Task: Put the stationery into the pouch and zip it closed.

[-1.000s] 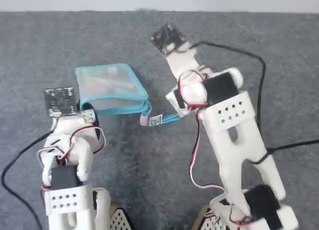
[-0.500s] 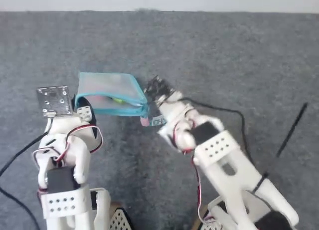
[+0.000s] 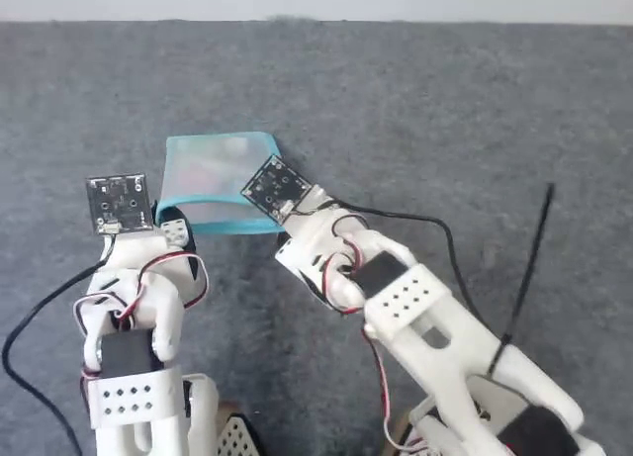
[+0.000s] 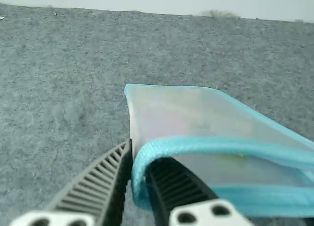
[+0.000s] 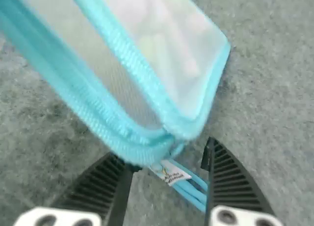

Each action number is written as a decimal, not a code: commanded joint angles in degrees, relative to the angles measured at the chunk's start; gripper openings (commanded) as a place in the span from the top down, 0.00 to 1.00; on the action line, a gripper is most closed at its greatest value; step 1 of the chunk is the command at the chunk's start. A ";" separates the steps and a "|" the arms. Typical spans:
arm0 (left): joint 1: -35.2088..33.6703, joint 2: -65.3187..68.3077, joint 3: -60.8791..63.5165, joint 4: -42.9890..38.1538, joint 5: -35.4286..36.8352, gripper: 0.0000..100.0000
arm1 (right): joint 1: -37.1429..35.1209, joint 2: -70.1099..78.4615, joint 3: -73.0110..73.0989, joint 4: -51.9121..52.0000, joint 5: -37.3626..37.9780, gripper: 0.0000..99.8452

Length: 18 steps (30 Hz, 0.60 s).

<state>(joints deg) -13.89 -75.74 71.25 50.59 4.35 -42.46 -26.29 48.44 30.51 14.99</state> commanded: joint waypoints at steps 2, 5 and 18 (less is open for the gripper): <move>0.18 -0.09 -0.84 -1.85 1.14 0.99 | -0.04 7.34 -6.07 -6.02 0.79 0.79; 0.18 -0.09 -0.75 -1.85 1.05 0.99 | -0.40 9.98 -7.12 -6.11 0.44 0.79; -0.09 -0.09 -0.75 -2.11 1.05 0.99 | 1.80 2.33 -8.00 1.36 0.35 0.95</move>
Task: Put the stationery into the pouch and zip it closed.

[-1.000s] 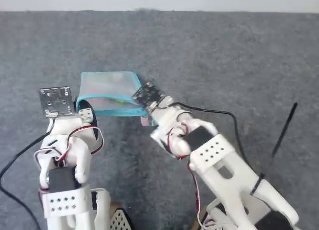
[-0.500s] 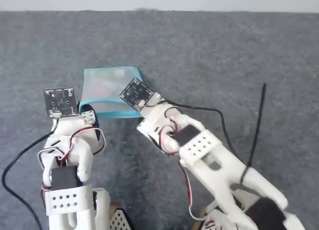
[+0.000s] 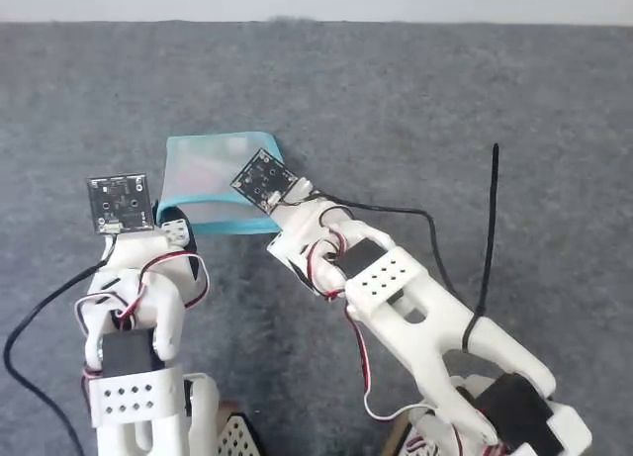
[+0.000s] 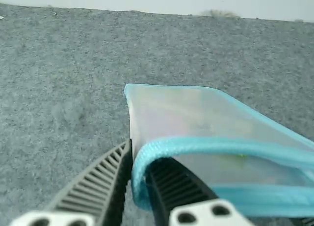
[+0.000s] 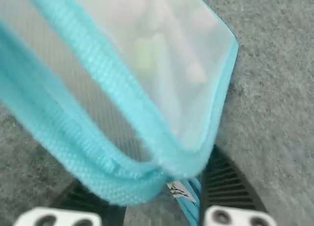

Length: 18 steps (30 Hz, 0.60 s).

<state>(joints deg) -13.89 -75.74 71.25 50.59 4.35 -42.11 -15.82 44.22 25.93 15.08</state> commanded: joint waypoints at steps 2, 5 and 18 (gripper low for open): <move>-0.09 -0.09 -0.75 -2.20 0.97 0.99 | 0.57 -15.08 -3.60 13.85 0.35 1.00; 0.00 -0.09 -0.75 -2.20 0.88 0.99 | -2.59 -26.95 -3.52 25.01 0.62 0.96; -0.09 -0.09 -0.75 -2.20 0.88 0.99 | -2.24 -52.00 -0.70 33.71 0.79 0.96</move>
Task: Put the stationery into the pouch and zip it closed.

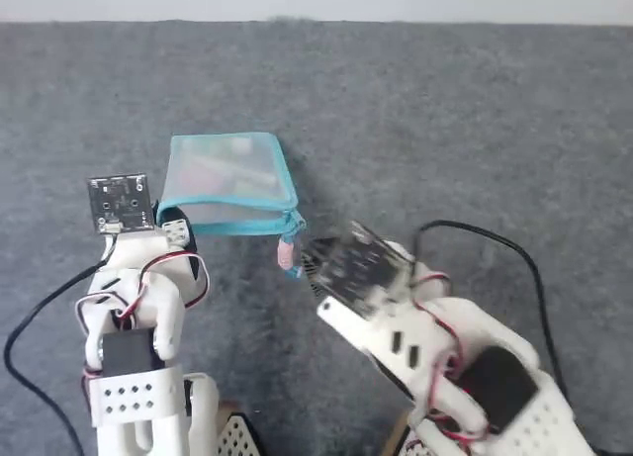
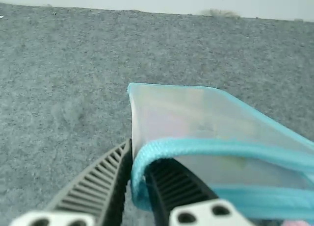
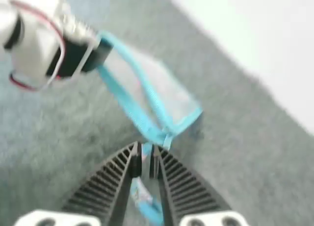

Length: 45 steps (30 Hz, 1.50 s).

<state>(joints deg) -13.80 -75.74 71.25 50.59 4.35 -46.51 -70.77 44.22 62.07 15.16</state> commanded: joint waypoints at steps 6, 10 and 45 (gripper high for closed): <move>-0.18 -0.09 -0.75 -2.20 0.88 0.99 | 7.52 25.71 0.53 -17.19 -0.09 0.95; -0.18 -0.09 -0.75 -2.20 0.88 0.99 | 7.34 39.52 -6.59 -18.86 -8.44 0.91; -0.26 -0.09 -0.75 -2.20 0.79 0.99 | -5.67 31.60 6.59 -21.67 -19.08 0.71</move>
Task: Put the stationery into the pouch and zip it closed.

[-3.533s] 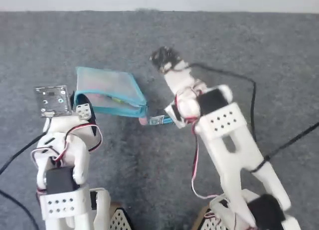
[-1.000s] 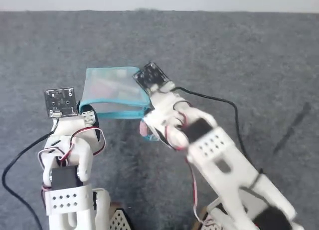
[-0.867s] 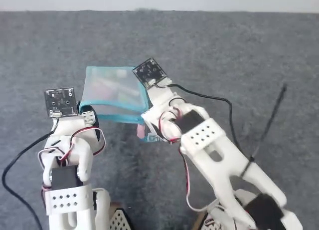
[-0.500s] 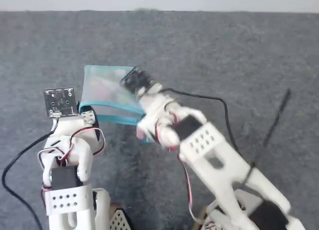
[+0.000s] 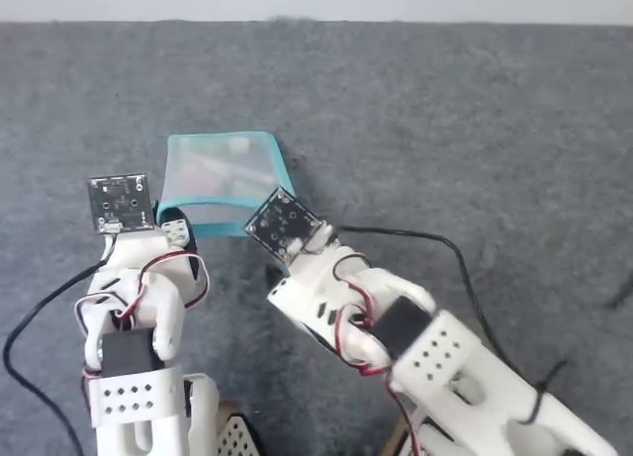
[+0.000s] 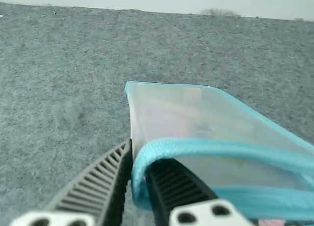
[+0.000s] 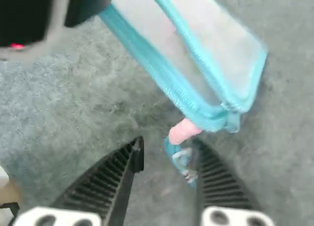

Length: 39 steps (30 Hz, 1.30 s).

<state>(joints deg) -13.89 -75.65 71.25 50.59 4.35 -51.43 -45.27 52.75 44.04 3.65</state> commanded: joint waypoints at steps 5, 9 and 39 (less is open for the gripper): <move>-0.18 -0.18 -0.75 -2.20 0.79 0.99 | -1.10 13.49 -2.02 -10.86 -13.45 0.69; -0.18 -0.18 -0.75 -2.20 0.79 0.99 | 2.07 15.96 -2.02 -16.40 -13.54 0.69; 0.70 0.18 -1.01 -1.76 -2.81 0.99 | 2.42 -11.56 -12.22 12.97 4.40 0.99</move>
<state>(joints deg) -13.45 -75.74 71.25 50.42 4.09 -45.98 -51.87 47.56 52.48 4.53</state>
